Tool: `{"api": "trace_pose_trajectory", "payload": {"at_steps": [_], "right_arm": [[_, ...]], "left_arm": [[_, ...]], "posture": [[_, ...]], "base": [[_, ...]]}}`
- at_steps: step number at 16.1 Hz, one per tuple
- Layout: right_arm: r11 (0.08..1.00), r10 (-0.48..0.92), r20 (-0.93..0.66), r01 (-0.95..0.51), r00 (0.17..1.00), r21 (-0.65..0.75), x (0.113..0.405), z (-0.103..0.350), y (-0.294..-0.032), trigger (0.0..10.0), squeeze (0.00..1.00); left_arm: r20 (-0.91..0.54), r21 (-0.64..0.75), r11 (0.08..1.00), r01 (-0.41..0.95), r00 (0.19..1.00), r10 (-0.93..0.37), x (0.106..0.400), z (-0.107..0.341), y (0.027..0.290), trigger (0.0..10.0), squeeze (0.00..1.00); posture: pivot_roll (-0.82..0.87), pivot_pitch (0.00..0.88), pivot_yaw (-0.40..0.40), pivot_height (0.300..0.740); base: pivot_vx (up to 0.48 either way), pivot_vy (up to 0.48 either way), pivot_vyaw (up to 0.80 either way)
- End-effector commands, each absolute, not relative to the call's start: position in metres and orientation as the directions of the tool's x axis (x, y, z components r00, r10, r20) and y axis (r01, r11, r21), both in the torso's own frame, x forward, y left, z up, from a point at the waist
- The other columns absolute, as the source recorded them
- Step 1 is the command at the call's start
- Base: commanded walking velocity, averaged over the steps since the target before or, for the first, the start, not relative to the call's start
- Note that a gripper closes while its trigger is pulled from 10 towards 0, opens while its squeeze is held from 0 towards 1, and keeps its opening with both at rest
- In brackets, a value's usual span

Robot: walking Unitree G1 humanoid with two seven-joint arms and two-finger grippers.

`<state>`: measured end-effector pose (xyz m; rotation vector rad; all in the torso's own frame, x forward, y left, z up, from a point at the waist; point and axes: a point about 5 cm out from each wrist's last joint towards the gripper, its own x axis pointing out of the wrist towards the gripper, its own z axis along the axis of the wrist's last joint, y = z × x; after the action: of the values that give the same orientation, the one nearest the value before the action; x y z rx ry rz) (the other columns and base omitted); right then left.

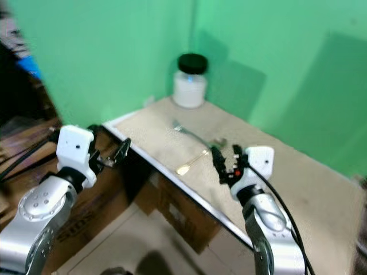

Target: Setting the table

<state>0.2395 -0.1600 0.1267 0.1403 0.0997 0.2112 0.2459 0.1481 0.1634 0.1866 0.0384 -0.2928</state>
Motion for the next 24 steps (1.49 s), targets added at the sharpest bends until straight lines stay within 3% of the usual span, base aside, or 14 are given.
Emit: {"api": "trace_pose_trajectory", "payload": {"at_steps": [1, 11, 16, 19, 23, 24], "right_arm": [[0.972, 0.204, -0.06, -0.195, 0.977, 0.132, 0.243, 0.136, -0.16, 10.0, 1.0], [0.977, 0.19, -0.084, -0.18, 0.978, 0.113, 0.248, 0.138, -0.159, 10.0, 1.0], [0.944, 0.328, -0.142, -0.328, 0.934, 0.023, 0.254, 0.137, -0.154, 10.0, 1.0], [0.897, 0.427, -0.288, -0.442, 0.857, 0.012, 0.278, 0.125, -0.15, 10.0, 1.0], [0.886, 0.415, -0.413, -0.464, 0.811, -0.02, 0.307, 0.112, -0.146, 10.0, 1.0], [0.88, 0.412, -0.483, -0.476, 0.773, -0.01, 0.319, 0.099, -0.139, 10.0, 0.0]], "left_arm": [[-0.073, 0.172, 0.931, 0.322, 0.947, -0.314, 0.247, 0.162, 0.145, 10.0, 0.0], [-0.131, 0.181, 0.872, 0.454, 0.89, -0.436, 0.24, 0.156, 0.139, 10.0, 0.0], [-0.164, 0.162, 0.814, 0.558, 0.828, -0.536, 0.229, 0.152, 0.133, 10.0, 0.0], [-0.188, 0.148, 0.777, 0.612, 0.788, -0.586, 0.226, 0.151, 0.136, 10.0, 0.0], [-0.285, 0.143, 0.691, 0.709, 0.698, -0.657, 0.214, 0.141, 0.143, 10.0, 0.0], [-0.328, 0.132, 0.655, 0.744, 0.656, -0.68, 0.208, 0.136, 0.147, 10.0, 0.0]], "posture": [[0.1, 0.0, -0.048, 0.74], [0.1, 0.0, -0.052, 0.74], [0.1, 0.0, -0.056, 0.74], [0.1, 0.0, -0.054, 0.74], [0.09, 0.0, -0.055, 0.74], [0.09, 0.0, -0.055, 0.74]], "base": [[0.352, 0.0, 0.8], [0.309, 0.0, -0.06], [0.0, 0.0, 0.0], [0.0, 0.0, 0.0], [0.0, 0.0, 0.0], [0.0, 0.0, 0.0]]}}
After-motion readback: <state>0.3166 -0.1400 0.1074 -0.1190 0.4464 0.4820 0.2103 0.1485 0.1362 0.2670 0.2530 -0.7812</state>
